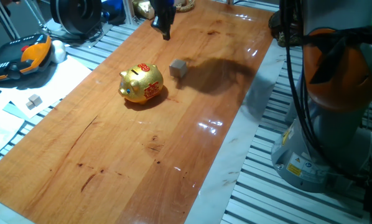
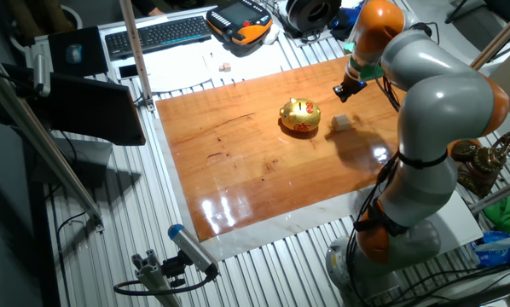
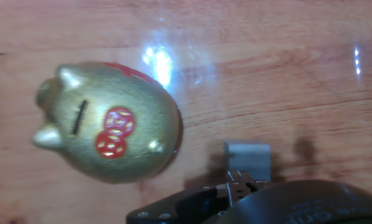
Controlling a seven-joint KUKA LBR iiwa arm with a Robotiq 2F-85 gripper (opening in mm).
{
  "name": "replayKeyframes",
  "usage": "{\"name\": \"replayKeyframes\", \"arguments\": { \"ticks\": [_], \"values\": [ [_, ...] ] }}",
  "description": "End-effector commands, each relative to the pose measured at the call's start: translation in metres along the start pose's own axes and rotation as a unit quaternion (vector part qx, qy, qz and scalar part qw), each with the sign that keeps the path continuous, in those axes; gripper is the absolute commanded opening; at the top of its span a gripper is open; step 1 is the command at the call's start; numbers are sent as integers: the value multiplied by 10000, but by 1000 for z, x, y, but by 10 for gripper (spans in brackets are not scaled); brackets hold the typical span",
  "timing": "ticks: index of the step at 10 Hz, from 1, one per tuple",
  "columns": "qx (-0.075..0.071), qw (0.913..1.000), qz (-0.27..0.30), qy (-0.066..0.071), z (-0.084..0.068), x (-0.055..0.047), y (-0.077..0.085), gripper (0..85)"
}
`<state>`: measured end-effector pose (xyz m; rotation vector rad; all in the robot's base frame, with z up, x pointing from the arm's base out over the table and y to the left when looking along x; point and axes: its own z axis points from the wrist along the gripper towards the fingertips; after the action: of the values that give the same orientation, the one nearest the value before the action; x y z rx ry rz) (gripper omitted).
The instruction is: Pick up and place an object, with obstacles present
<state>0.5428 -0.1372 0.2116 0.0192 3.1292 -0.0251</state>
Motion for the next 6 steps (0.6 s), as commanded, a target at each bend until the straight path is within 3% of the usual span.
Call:
{"name": "replayKeyframes", "arguments": {
  "ticks": [1,3,6],
  "values": [
    [-27,10000,20,28,-57,1,6,0],
    [-119,9999,82,7,-56,4,12,0],
    [-35,9999,128,-2,-53,7,18,0]
  ]
}}
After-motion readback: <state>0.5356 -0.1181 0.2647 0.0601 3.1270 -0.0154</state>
